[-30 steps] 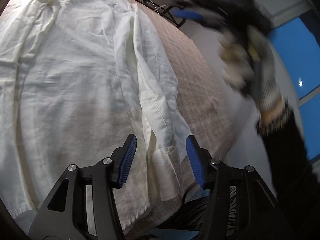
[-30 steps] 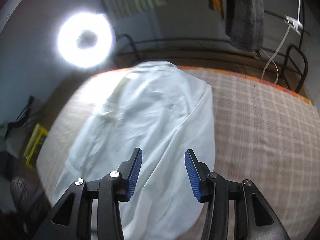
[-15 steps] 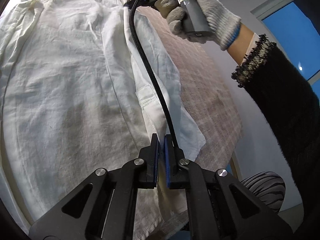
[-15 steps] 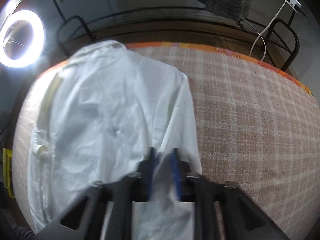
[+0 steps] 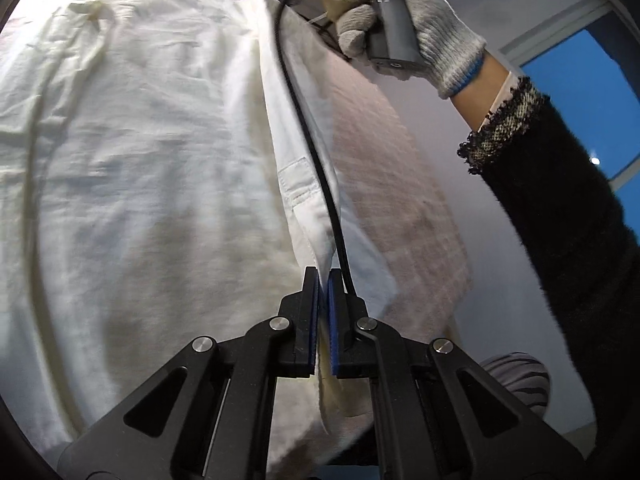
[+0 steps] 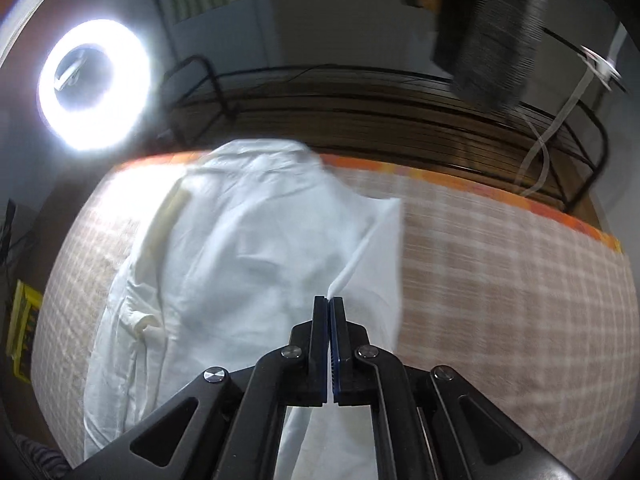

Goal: Fold small clothes

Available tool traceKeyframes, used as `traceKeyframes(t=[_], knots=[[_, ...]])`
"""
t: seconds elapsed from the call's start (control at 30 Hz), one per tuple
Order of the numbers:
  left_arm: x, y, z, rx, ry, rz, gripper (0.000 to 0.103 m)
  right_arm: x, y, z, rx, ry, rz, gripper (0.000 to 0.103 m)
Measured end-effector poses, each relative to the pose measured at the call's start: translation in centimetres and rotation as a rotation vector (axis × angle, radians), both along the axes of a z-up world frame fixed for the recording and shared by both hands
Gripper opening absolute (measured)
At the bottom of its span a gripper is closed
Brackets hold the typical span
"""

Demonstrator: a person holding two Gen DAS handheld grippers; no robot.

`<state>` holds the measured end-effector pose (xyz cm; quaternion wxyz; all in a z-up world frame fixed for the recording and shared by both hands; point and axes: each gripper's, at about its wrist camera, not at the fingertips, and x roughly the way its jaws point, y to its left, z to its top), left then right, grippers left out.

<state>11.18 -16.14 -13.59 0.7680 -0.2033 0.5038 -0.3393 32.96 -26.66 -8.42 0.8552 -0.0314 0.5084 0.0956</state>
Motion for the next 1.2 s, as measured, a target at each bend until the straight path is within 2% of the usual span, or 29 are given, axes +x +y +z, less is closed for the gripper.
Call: traceKeyframes(t=[0.07,0.13,0.17,0.2,0.23,0.3,0.47,0.63,0.73,0.77,0.83,0.9,0.97,1.07,1.2], knots=[[0.3,0.7,-0.6,0.003,0.031,0.009,0.002,0.8,1.8,-1.9,-0.036,0.017,0.024,0.0],[0.3,1.5,-0.7,0.025,0.04,0.023,0.004,1.4,3.2,-3.7,-0.017,0.058,0.068,0.0],[0.2,1.8,-0.6,0.037,0.036,0.025,0.007,1.5,3.5,-4.3,-0.009,0.07,0.077,0.01],[0.0,2.2,-0.4,0.054,0.029,0.029,0.017,1.5,3.8,-4.7,-0.015,0.074,0.072,0.02],[-0.3,2.6,-0.1,0.07,0.017,0.037,0.029,1.3,3.7,-4.8,-0.011,0.07,0.069,0.035],[-0.6,3.5,0.2,0.089,-0.008,0.061,0.035,0.2,3.3,-3.9,0.032,0.052,0.071,0.034],[-1.8,5.6,1.6,0.136,-0.074,0.092,0.035,-4.4,0.1,1.1,0.143,-0.023,0.048,0.034],[-3.4,7.3,2.8,0.142,-0.113,0.098,0.035,-12.4,-4.2,6.0,0.273,-0.1,0.029,0.029],[-4.0,7.0,2.7,0.135,-0.121,0.101,0.035,-17.6,-5.8,6.8,0.319,-0.115,0.005,0.022],[-4.0,7.3,2.6,0.129,-0.116,0.102,0.035,-19.2,-6.1,6.4,0.334,-0.104,-0.005,0.017],[-4.6,6.5,2.3,0.104,-0.106,0.097,0.035,-22.1,-6.4,5.0,0.359,-0.072,-0.017,0.014],[-5.0,6.0,2.4,0.111,-0.122,0.086,0.035,-24.2,-5.9,2.6,0.36,-0.019,-0.018,0.011],[-5.2,4.5,2.4,0.112,-0.129,0.067,0.034,-25.2,-5.2,0.4,0.355,0.032,-0.007,0.011],[-5.5,3.1,1.6,0.109,-0.108,0.033,0.023,-25.8,-4.0,-3.3,0.322,0.102,-0.002,0.011],[-5.6,2.2,0.5,0.117,-0.073,0.029,0.022,-26.0,-3.0,-6.5,0.283,0.167,0.012,0.011]])
